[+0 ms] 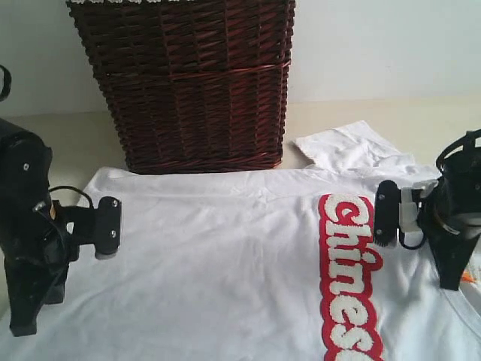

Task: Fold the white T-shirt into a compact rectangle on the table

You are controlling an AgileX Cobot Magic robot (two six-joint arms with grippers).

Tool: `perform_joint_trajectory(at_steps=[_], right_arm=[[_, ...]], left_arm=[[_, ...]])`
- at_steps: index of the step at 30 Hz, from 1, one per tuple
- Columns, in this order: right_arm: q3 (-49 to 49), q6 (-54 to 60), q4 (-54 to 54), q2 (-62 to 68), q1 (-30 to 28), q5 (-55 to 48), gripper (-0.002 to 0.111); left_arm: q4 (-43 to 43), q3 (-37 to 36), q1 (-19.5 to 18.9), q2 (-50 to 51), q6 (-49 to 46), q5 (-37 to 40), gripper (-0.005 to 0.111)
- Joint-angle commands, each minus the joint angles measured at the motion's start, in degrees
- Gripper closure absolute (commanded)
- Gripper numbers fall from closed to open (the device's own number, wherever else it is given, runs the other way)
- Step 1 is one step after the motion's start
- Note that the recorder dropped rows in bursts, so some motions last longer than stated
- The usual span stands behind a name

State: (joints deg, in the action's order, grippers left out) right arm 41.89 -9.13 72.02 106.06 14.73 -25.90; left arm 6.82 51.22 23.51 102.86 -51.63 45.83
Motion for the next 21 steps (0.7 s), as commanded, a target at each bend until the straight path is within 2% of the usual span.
perform_joint_trajectory(at_steps=[1, 3, 5, 8, 11, 13, 17, 19, 21], right_arm=[[3.3, 0.1, 2.2, -0.1, -0.2, 2.0, 0.108], [3.7, 2.3, 0.5, -0.8, -0.2, 1.9, 0.108], [3.7, 6.4, -2.4, -2.2, -0.2, 1.5, 0.108], [3.7, 14.8, -8.7, -5.9, -0.2, 0.9, 0.108], [3.7, 25.7, -17.0, -10.1, -0.2, 1.0, 0.108], [3.7, 30.4, -20.9, -12.6, -0.2, 1.7, 0.108], [3.7, 31.5, -22.2, -14.6, -0.2, 3.9, 0.108], [3.7, 31.5, -23.1, -14.8, -0.2, 4.4, 0.108], [3.7, 31.5, -24.7, -14.8, -0.2, 5.2, 0.108]], left_arm=[[1.5, -2.0, -0.1, -0.1, -3.0, -2.9, 0.103], [3.2, -1.7, -0.1, -0.4, -0.9, -4.6, 0.091], [5.6, -1.6, -0.1, -1.0, -0.6, -5.9, 0.072], [10.1, -1.6, -0.1, -1.7, 0.0, -9.4, 0.032], [15.3, -1.6, -0.1, -1.9, 0.7, -14.1, 0.005], [18.2, -1.6, -0.1, -1.9, 0.7, -15.9, 0.002], [25.1, -1.6, -0.1, -1.9, -0.9, -15.9, 0.002], [30.9, -1.6, -0.1, -2.2, -1.0, -13.4, 0.002], [32.5, -1.6, -0.1, -2.6, 1.7, -11.1, 0.002]])
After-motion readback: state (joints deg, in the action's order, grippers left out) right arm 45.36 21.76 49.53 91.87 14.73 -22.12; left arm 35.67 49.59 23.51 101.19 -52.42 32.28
